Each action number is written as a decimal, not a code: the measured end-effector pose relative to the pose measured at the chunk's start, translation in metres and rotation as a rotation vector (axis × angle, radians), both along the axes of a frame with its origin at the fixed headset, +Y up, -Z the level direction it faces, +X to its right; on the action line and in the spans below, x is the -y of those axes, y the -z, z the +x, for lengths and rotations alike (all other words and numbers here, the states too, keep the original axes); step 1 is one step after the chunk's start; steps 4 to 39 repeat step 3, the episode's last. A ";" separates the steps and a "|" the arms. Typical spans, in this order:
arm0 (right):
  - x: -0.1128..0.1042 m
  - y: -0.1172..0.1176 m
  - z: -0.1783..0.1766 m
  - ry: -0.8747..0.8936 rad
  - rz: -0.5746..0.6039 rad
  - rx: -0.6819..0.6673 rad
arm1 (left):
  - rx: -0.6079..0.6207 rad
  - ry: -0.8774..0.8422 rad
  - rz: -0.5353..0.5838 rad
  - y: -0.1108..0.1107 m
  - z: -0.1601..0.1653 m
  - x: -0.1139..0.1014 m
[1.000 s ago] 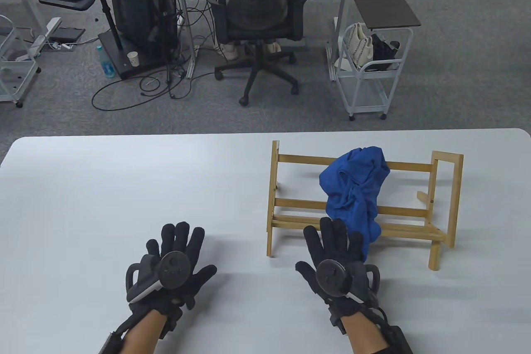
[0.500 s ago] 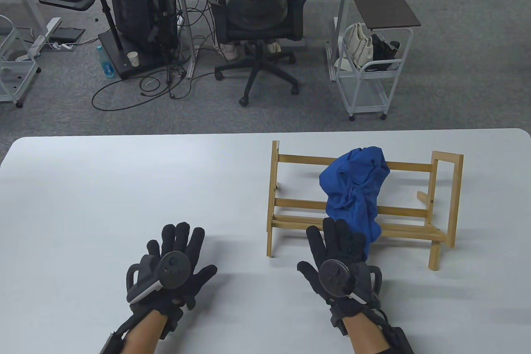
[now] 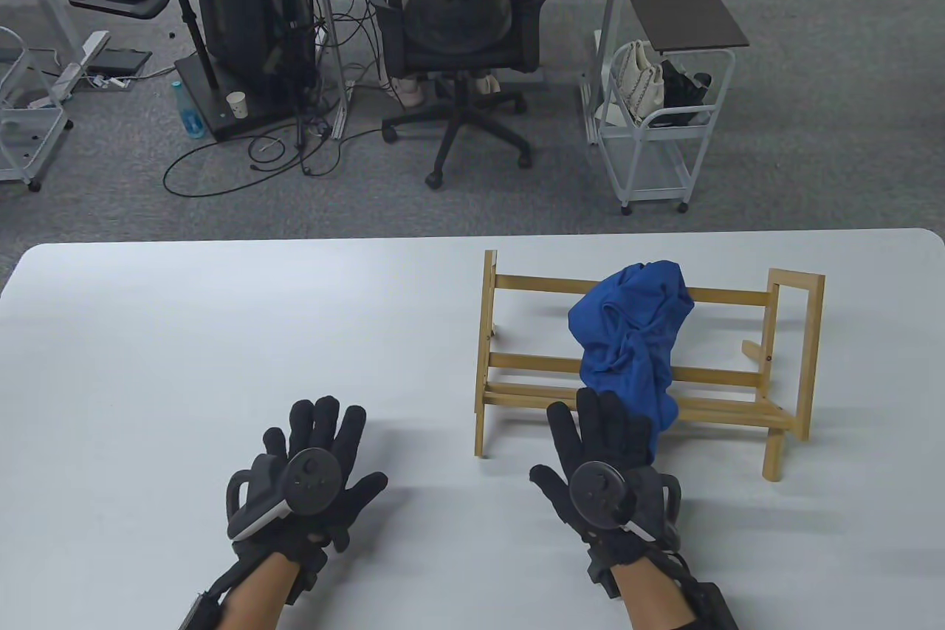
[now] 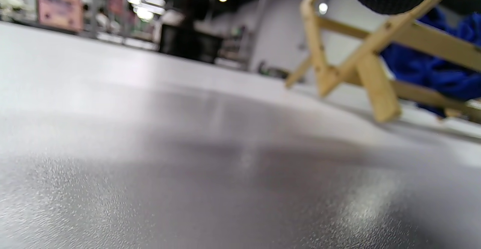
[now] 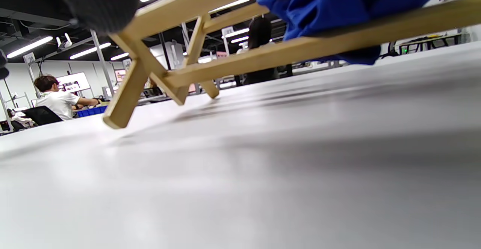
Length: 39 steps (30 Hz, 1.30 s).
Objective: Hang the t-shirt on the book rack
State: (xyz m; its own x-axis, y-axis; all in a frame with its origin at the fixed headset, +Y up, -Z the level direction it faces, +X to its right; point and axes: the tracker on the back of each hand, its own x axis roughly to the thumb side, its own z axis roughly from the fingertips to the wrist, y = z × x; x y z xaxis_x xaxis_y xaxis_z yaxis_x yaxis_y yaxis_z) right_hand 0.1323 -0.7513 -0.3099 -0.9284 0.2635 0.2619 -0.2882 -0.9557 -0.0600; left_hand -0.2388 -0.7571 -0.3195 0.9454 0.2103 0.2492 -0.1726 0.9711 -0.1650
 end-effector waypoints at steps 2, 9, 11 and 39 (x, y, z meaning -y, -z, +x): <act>0.000 0.000 0.000 0.004 0.000 0.001 | -0.001 0.003 -0.003 0.000 0.000 0.000; -0.001 0.000 0.000 0.003 0.001 0.004 | -0.001 0.005 -0.004 0.000 0.000 0.000; -0.001 0.000 0.000 0.003 0.001 0.004 | -0.001 0.005 -0.004 0.000 0.000 0.000; -0.001 0.000 0.000 0.003 0.001 0.004 | -0.001 0.005 -0.004 0.000 0.000 0.000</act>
